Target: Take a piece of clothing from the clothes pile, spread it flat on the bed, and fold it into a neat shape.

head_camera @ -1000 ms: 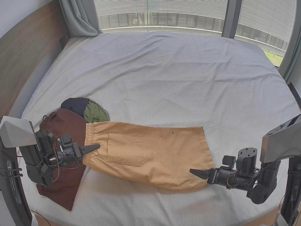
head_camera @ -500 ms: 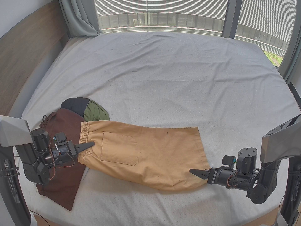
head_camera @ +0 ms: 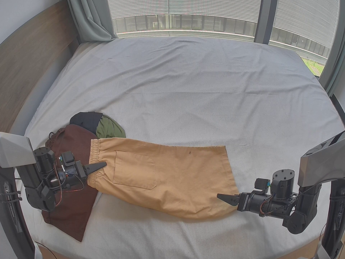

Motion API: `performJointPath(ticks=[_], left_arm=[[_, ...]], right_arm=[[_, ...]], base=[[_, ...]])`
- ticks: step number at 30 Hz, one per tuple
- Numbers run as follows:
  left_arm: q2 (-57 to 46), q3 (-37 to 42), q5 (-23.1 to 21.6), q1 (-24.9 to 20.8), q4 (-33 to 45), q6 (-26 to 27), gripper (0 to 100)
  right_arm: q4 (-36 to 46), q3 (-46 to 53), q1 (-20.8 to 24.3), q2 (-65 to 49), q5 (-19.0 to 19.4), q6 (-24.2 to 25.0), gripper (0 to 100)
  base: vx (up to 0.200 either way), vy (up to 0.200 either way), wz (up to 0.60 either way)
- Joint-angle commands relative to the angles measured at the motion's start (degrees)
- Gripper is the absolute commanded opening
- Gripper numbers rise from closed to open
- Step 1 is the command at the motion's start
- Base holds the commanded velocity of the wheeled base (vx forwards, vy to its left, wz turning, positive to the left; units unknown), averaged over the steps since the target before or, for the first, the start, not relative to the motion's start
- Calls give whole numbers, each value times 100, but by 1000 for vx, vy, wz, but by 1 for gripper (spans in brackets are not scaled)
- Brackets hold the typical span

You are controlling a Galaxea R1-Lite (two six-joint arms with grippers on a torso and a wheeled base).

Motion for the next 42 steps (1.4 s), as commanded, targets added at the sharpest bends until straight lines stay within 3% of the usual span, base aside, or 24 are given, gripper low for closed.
performJointPath(ticks=[1, 25, 36, 42], left_arm=[[-56, 14, -6, -58, -5, 50, 0], [-294, 111, 152, -726, 3, 121, 0], [-259, -4, 794, -1332, 3, 129, 0], [-232, -92, 829, -1570, 3, 121, 0]], right_arm=[[-2, 0, 12, -9, 3, -1, 100], [-2, 0, 39, -61, 3, -10, 100], [-2, 0, 30, -158, 3, -10, 100], [-2, 9, 30, -237, 3, -10, 100]], base=[[0, 0, 0], [0, 0, 0], [0, 0, 0], [0, 0, 0]])
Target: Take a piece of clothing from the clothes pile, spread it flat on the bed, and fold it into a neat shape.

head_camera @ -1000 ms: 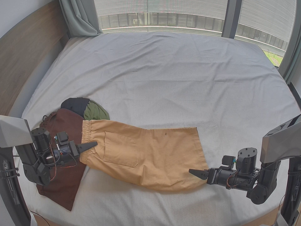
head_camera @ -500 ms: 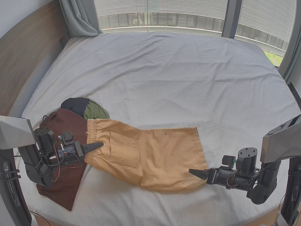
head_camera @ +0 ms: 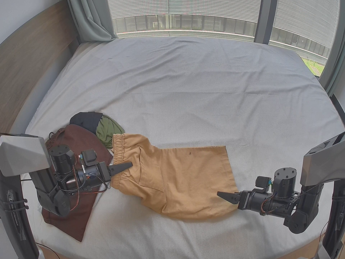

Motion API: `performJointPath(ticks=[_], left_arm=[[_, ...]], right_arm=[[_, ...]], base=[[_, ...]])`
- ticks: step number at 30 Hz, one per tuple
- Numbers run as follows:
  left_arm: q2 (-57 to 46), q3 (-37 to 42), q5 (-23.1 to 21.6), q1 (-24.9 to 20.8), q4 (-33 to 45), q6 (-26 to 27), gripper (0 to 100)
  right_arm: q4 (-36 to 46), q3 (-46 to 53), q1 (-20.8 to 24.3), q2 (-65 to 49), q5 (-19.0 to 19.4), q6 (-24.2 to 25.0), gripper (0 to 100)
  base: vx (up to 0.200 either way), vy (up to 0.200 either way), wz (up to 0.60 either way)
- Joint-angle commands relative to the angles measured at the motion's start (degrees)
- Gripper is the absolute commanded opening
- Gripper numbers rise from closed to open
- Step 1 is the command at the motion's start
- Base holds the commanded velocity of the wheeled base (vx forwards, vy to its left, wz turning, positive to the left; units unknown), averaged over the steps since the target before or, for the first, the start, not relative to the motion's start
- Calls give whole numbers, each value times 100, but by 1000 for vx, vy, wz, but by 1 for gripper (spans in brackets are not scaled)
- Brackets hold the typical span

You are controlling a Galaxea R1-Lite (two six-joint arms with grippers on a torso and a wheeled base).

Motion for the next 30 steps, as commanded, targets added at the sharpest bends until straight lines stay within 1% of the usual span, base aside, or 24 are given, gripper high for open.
performJointPath(ticks=[1, 10, 14, 17, 20, 30], left_arm=[[34, -59, 5, -207, -1, -3, 0], [69, -94, 40, -480, -1, -29, 0], [113, -261, 110, -638, 7, -117, 0], [165, -401, 303, -761, 7, -187, 0], [183, -533, 514, -946, 7, -398, 0], [174, -859, 550, -1288, 7, -811, 0]], right_arm=[[-2, 1, 2, -76, 3, -4, 100], [-2, 9, 46, -129, -5, -4, 100], [7, 9, 46, -235, -14, -4, 100], [-2, 9, 46, -270, -14, -4, 100], [7, 9, 46, -349, -14, -4, 100], [7, -26, 37, -542, -14, 5, 100]], base=[[0, 0, 0], [0, 0, 0], [0, 0, 0], [0, 0, 0], [0, 0, 0], [0, 0, 0]])
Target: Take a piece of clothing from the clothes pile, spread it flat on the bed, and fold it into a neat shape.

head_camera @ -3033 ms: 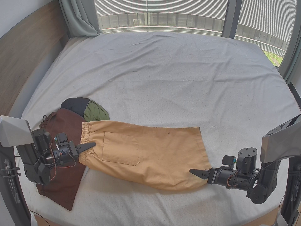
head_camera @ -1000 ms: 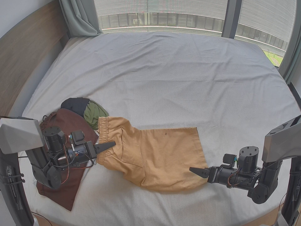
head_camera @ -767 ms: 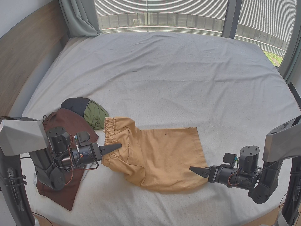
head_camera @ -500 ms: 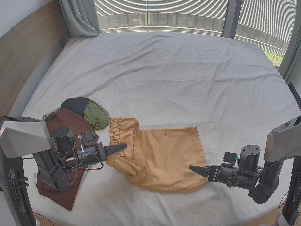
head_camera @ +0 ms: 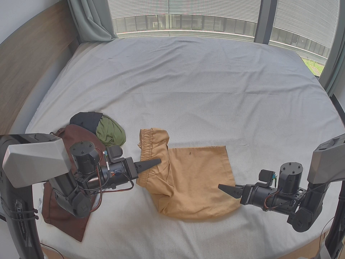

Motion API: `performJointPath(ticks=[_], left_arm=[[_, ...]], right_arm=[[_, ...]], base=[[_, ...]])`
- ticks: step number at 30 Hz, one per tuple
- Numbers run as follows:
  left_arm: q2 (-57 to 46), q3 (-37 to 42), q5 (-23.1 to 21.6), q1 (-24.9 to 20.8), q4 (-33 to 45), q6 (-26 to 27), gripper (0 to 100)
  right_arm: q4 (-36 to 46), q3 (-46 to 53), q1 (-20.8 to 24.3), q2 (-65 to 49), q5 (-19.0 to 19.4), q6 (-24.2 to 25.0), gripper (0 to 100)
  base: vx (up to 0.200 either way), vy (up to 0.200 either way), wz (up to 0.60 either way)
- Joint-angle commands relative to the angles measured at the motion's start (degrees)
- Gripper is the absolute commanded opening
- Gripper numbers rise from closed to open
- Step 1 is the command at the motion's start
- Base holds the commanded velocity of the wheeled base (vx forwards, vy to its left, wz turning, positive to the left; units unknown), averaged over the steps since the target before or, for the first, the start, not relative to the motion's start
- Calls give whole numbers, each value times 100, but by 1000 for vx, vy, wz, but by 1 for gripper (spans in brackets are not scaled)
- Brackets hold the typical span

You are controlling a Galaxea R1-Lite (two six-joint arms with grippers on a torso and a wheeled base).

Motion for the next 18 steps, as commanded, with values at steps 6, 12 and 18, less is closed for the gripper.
performJointPath(ticks=[6, 12, 18], left_arm=[[66, -241, 8, -357, 11, -134, 0], [268, -452, 79, -541, 11, -240, 0], [461, -610, 79, -770, 11, -301, 0]], right_arm=[[-1, -46, -13, -89, 2, 3, 100], [-1, -81, -48, -168, 2, 3, 100], [-1, -151, -75, -168, 2, 3, 100]], base=[[0, 0, 0], [0, 0, 0], [0, 0, 0]])
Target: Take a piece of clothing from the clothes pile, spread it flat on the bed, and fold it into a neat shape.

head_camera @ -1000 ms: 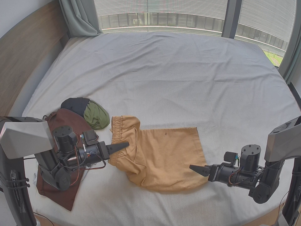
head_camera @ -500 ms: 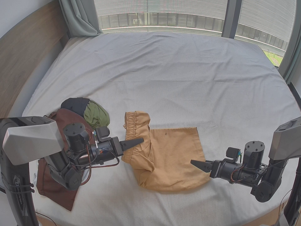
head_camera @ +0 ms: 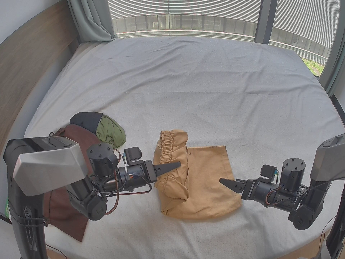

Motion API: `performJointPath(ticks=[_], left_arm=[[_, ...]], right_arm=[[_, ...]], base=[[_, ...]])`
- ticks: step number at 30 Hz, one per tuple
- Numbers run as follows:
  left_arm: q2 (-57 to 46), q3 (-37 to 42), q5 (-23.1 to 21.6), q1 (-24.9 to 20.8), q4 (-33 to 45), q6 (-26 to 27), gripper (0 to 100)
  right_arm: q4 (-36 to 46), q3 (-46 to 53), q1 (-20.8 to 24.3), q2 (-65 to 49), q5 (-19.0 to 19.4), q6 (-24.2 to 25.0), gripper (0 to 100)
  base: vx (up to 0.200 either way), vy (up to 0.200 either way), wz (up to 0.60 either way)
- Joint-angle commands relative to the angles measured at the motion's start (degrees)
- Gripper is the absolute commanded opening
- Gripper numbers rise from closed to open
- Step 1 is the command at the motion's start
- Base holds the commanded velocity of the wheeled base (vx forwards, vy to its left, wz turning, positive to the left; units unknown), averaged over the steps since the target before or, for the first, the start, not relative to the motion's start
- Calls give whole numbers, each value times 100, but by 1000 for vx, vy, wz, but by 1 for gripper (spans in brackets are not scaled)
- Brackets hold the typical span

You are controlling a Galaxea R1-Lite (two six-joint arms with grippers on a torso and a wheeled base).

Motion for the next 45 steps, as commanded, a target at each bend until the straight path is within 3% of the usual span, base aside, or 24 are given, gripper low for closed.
performJointPath(ticks=[1, 10, 14, 28, 29, 45], left_arm=[[206, -120, 0, -143, -3, -18, 0], [381, -251, 17, -398, -12, -343, 0], [548, -471, 272, -503, -12, -352, 0], [1146, -972, 553, -819, -12, -527, 0], [1146, -972, 553, -819, -12, -527, 100], [865, -972, 764, -705, -30, -466, 100]], right_arm=[[-4, -31, -20, -24, 2, -1, 100], [-4, -66, -29, -51, 2, 8, 100], [-4, -101, -29, -42, 2, 8, 100], [-4, -163, -99, -51, 10, 8, 100], [-4, -163, -99, -51, 10, 8, 100], [-4, -127, -38, 11, 2, 8, 100]], base=[[0, 0, 0], [0, 0, 0], [0, 0, 0], [0, 0, 0], [0, 0, 0], [0, 0, 0]])
